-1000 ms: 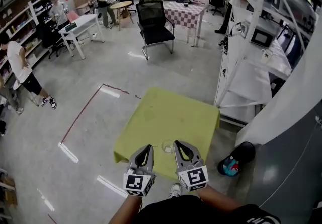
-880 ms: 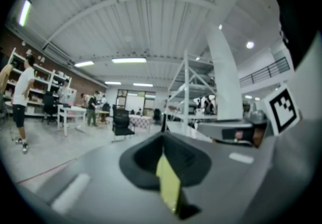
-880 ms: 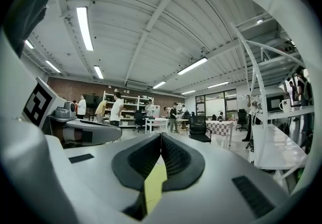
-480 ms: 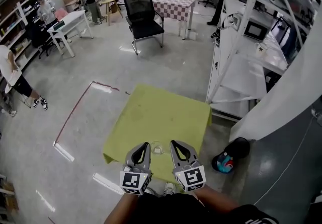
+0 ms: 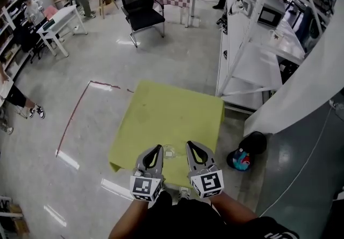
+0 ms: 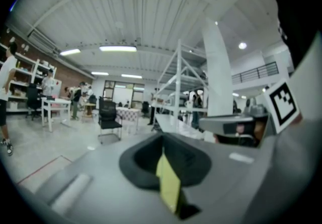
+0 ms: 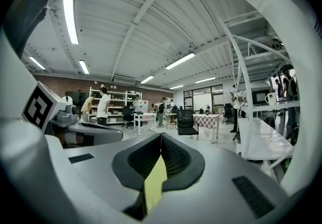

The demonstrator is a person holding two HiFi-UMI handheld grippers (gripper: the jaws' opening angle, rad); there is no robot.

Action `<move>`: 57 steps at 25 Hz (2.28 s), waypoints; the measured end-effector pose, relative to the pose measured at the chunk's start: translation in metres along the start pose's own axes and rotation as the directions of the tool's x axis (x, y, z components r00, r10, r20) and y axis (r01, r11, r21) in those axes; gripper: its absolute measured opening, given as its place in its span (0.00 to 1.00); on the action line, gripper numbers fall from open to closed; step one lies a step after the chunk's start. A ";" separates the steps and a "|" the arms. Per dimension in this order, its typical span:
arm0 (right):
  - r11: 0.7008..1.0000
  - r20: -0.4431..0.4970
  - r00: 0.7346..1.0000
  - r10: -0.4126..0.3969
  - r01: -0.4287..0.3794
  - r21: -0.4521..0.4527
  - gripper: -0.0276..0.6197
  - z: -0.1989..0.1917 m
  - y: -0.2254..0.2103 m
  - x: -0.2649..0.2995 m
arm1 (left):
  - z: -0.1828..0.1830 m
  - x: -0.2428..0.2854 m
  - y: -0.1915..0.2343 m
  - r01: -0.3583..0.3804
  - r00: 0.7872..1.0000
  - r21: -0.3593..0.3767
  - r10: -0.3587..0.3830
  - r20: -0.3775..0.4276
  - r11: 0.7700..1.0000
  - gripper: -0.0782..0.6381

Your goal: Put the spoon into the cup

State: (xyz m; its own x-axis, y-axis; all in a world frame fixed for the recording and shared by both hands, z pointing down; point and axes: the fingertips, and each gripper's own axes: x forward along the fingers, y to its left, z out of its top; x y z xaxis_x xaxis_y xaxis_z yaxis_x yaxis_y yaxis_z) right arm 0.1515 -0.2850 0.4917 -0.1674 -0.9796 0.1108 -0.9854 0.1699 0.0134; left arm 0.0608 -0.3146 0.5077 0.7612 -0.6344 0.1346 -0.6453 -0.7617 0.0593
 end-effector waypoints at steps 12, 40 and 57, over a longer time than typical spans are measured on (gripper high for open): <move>0.999 -0.126 0.992 -0.026 0.030 0.037 0.05 -0.051 -0.002 0.004 | -0.045 0.025 0.006 0.060 0.995 -0.004 -0.060 -0.080 0.998 0.13; 0.991 -0.314 0.950 -0.003 0.045 0.127 0.05 -0.156 0.015 0.014 | -0.187 0.047 0.007 0.051 0.962 -0.154 -0.090 -0.259 0.987 0.13; 0.991 -0.284 0.959 0.003 0.035 0.128 0.05 -0.144 0.017 0.011 | -0.172 0.040 0.015 0.013 0.974 -0.155 -0.048 -0.221 0.988 0.26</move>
State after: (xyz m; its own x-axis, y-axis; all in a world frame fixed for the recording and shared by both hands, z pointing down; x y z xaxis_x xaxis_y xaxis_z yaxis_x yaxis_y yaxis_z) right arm 0.1371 -0.2770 0.6362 -0.1545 -0.9083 0.3888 -0.9866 0.1207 -0.1099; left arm 0.0709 -0.3286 0.6846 0.7577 -0.5524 0.3473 -0.6376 -0.7402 0.2136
